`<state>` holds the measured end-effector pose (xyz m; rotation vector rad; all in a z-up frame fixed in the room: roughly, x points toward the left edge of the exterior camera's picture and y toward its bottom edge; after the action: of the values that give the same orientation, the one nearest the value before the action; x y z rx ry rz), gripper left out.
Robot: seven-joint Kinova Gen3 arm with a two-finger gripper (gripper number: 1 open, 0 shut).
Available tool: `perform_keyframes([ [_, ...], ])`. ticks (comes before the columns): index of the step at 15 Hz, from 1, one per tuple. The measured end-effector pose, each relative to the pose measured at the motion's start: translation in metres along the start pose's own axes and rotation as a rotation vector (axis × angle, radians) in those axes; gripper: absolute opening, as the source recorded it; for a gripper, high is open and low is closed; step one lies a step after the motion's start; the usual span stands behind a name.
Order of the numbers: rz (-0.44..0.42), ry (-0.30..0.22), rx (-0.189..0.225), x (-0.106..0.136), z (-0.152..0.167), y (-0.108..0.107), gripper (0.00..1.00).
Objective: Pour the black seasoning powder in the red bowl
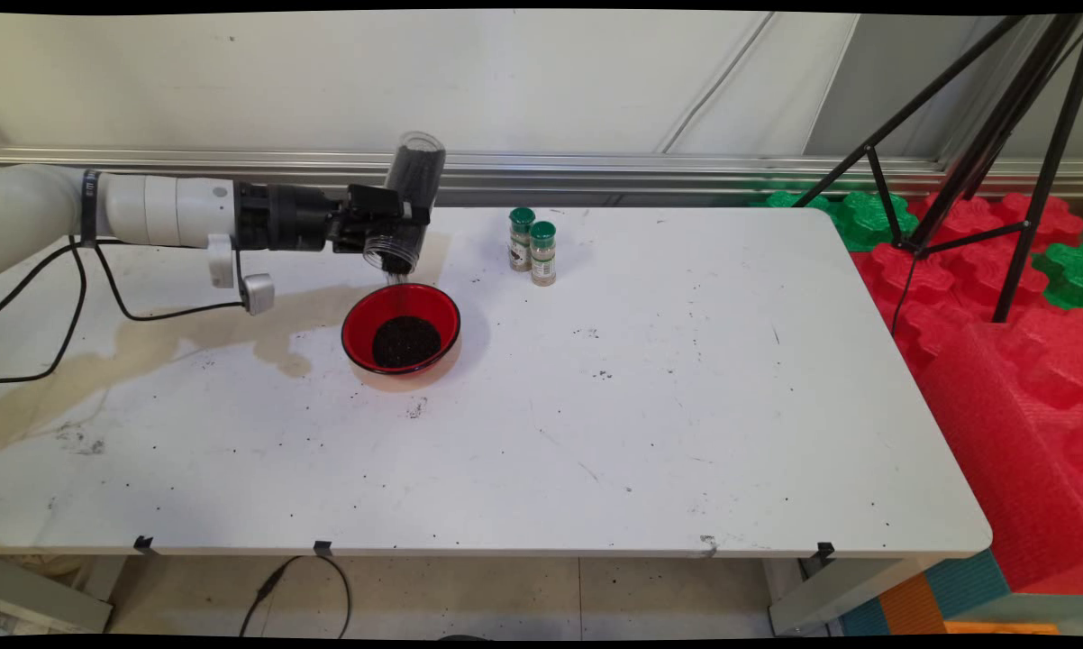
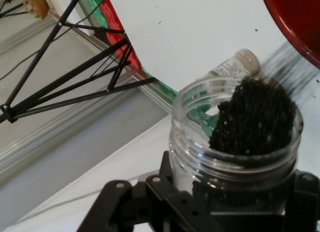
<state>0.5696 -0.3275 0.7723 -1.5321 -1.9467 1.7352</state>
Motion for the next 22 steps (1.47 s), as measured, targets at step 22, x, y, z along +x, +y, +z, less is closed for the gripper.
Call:
perform_keyframes([
  [22, 0.058, 0.011, 0.001, 0.0061, -0.0037, -0.0002, 0.0],
])
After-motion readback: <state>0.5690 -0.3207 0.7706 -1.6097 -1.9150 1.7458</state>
